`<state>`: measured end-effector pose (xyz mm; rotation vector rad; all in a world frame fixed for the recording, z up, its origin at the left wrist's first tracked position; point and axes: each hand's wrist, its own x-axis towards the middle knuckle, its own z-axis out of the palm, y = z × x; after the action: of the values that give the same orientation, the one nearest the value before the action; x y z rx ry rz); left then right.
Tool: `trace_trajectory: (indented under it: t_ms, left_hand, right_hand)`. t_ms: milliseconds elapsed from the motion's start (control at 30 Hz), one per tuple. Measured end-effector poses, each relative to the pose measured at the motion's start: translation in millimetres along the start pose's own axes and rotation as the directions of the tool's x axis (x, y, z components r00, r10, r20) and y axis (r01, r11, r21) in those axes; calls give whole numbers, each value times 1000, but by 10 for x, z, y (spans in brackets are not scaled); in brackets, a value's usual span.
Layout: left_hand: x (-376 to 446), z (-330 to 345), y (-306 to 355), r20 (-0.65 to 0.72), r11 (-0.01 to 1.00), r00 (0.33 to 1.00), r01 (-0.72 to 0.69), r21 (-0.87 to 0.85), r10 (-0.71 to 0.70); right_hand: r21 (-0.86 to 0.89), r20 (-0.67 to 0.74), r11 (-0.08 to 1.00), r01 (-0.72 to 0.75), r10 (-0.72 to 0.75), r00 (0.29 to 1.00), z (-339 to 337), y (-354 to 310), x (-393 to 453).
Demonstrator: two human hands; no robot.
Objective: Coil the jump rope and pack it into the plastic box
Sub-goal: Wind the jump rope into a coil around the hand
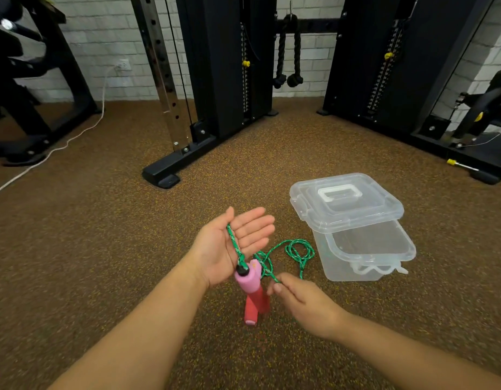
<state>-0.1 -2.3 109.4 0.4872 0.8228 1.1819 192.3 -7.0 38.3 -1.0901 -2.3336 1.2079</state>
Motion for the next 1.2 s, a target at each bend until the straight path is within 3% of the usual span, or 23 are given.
trace_trajectory:
  t_ms: [67, 133, 300, 400, 467, 567, 700, 800, 900, 967, 1067, 1200]
  left_hand:
    - [42, -23, -34, -46, 998, 997, -53, 26, 54]
    - [69, -28, -71, -82, 992, 992, -84, 98, 93]
    - [17, -18, -145, -87, 884, 995, -7, 467, 54]
    - [-93, 45, -190, -33, 785, 990, 131, 605, -140]
    - [-128, 87, -180, 3, 706, 947, 236, 668, -320]
    - [-135, 115, -118, 83, 698, 877, 316, 642, -473]
    - [-216, 162, -61, 165, 727, 893, 220, 650, -418]
    - [-223, 140, -21, 128, 805, 942, 189, 563, -310]
    - [-205, 80, 49, 74, 869, 972, 166, 465, -225]
    - [-209, 63, 67, 65, 881, 975, 164, 443, -214]
    - [-215, 71, 70, 40, 896, 980, 162, 414, -196]
    - [-218, 97, 76, 32, 902, 985, 144, 407, -172]
  right_hand:
    - [-267, 78, 954, 138, -122, 990, -18, -63, -33]
    - [-411, 112, 873, 262, -237, 965, -56, -194, -36]
    - [-318, -20, 840, 439, -469, 883, -339, -582, 19]
    - [-216, -136, 895, 390, -423, 896, -534, -622, 162]
    - [-238, -182, 914, 327, -373, 910, -625, -562, 266]
    - [-171, -205, 961, 216, -249, 947, -627, -398, 353]
    - [203, -152, 975, 90, -59, 987, -536, -300, 350]
    - [440, -4, 894, -84, 95, 995, -552, -262, 300]
    - [559, 115, 808, -185, 145, 983, -602, -187, 227]
    - [533, 135, 826, -186, 133, 982, -624, -150, 185]
    - [322, 118, 938, -126, 92, 989, -635, -146, 153]
    - [107, -175, 993, -47, 66, 982, -583, -122, 156]
